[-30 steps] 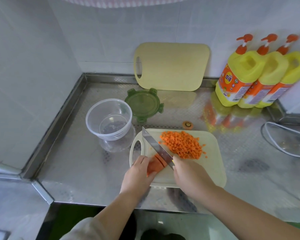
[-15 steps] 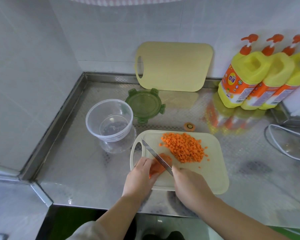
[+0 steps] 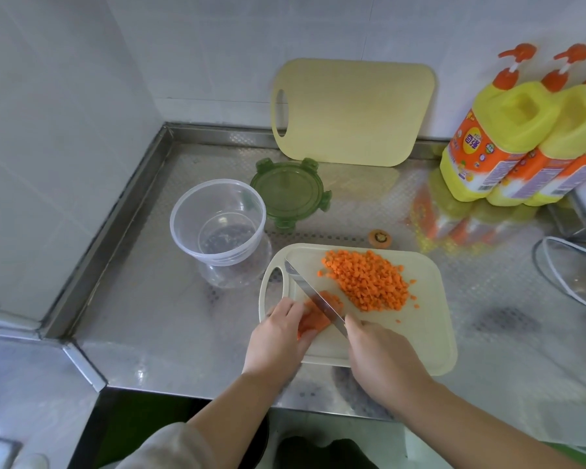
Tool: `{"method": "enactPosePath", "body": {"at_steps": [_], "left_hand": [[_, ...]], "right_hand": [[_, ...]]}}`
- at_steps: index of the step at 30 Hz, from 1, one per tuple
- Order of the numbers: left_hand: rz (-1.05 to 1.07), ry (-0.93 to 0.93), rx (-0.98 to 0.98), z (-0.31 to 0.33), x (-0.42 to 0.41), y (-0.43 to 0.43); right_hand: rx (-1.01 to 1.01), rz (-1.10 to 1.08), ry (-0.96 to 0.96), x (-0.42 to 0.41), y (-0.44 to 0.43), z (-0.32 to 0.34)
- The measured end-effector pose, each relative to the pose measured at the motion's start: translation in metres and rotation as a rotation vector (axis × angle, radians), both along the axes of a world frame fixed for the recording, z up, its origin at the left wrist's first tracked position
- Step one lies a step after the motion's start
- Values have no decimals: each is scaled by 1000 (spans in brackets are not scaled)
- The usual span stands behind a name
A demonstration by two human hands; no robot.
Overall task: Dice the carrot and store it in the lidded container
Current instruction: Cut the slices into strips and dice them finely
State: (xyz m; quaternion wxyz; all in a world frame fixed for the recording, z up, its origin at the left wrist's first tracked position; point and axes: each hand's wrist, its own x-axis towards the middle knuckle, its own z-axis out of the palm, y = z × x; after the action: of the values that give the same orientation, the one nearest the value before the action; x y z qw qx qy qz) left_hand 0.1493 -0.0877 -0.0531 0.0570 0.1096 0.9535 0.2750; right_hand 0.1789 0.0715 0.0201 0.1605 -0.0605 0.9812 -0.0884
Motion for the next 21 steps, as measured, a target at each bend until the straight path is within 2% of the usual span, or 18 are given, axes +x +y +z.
{"method": "enactPosePath", "body": {"at_steps": [13,21], "left_hand": [[-15,5,-19,2,-1,0],[-6,-34,-1,1,-2,0]], "right_hand": [[68,38,-52,-3,-7,3],[118,54,-87,-13,-14,-21]]}}
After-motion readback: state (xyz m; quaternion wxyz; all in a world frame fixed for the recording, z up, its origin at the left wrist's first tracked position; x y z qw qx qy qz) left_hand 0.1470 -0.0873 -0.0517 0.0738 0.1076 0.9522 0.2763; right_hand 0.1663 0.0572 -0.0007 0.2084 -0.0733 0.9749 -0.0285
